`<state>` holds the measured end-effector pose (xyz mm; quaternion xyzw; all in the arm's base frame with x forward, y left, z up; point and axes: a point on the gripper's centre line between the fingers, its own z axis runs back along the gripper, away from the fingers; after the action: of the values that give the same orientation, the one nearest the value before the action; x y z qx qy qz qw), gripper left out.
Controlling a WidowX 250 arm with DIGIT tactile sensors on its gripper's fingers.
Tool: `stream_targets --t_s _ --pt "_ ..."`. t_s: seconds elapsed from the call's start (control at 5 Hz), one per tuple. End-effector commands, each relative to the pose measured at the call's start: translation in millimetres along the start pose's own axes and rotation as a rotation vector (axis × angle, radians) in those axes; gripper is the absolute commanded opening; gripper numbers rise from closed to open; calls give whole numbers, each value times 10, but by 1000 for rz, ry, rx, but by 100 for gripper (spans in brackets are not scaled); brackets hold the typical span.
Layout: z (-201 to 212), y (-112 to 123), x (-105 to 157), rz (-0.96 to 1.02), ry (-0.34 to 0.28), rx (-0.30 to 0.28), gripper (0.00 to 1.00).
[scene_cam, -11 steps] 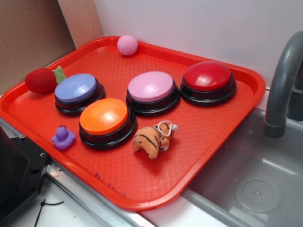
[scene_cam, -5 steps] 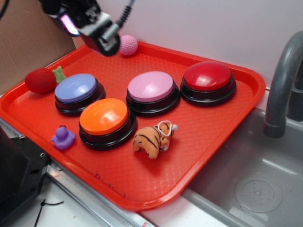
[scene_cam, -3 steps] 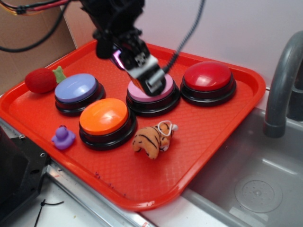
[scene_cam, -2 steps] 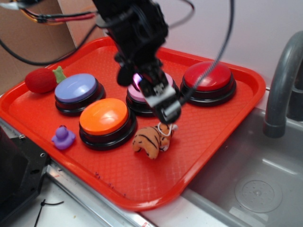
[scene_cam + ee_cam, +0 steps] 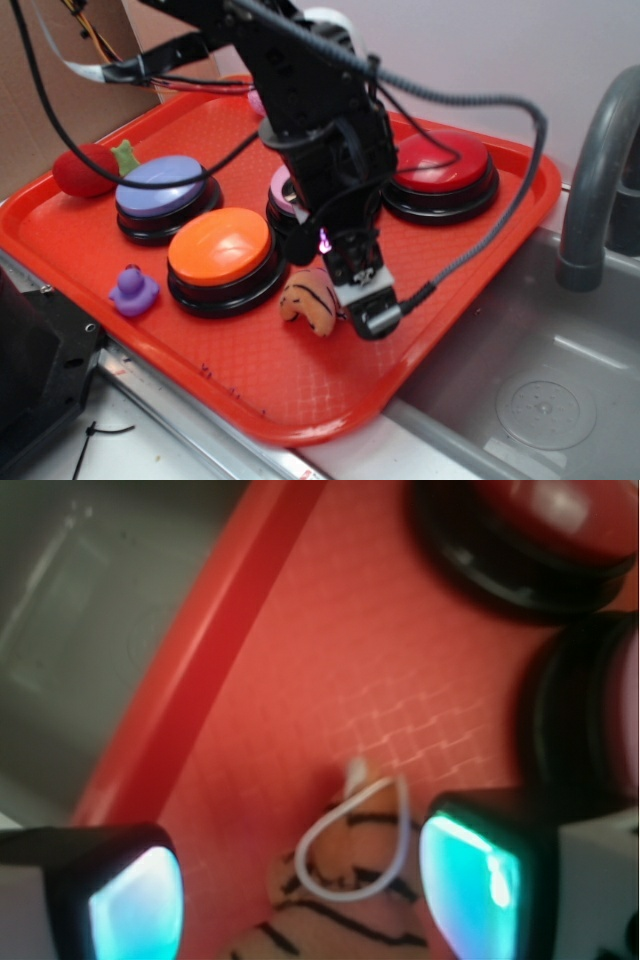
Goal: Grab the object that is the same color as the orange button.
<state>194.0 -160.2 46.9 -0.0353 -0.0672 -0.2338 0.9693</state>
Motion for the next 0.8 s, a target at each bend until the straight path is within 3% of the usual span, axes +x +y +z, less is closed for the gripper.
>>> stream_targets --t_s 0.0,0.2,0.4,0.6 --pt "-91 47 -194 -12 22 17 100" --pt "-151 104 -216 3 51 25 59" --pt "-173 138 -213 5 54 21 0" --pt "-138 158 -180 3 93 47 0"
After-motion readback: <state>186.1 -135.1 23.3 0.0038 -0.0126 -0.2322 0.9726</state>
